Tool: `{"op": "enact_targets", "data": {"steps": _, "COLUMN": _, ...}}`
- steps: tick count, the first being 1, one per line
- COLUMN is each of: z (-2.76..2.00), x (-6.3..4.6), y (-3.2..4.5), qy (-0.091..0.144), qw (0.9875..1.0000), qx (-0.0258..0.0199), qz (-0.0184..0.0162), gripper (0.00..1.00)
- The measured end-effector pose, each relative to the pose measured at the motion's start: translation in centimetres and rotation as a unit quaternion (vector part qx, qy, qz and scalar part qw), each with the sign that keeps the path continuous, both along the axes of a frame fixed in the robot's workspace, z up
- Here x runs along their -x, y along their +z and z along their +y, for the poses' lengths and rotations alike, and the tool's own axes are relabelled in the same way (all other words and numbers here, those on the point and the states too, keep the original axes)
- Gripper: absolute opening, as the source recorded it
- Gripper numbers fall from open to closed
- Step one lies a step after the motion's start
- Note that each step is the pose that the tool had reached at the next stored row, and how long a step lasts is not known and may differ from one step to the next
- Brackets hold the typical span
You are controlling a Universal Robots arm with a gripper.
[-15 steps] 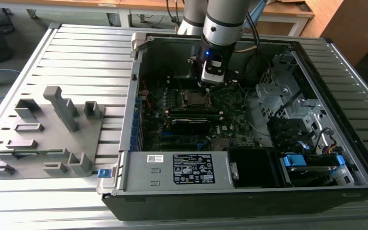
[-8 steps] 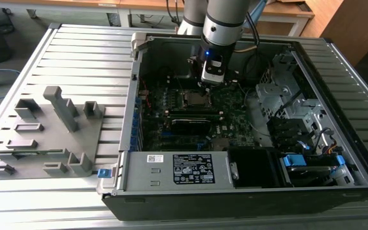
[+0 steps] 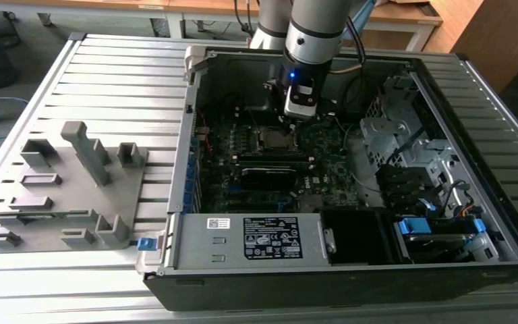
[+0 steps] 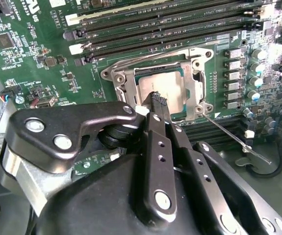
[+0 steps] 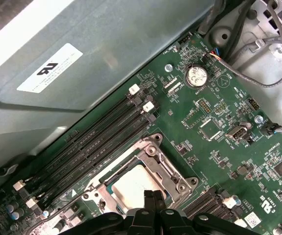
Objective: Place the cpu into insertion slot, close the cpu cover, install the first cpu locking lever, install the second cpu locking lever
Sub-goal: 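Close the cpu cover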
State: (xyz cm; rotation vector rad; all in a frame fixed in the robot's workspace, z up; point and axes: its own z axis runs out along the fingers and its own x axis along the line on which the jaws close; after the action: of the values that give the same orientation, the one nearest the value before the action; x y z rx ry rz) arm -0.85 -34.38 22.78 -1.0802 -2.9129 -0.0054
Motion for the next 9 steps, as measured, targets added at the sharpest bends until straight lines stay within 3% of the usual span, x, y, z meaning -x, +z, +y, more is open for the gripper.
{"op": "enact_targets", "data": {"steps": 9, "z": 0.00, "x": 0.00, "y": 0.00, "qy": 0.029, "qw": 0.9995, "qx": -0.0050, "qz": -0.0075, "gripper": 0.10}}
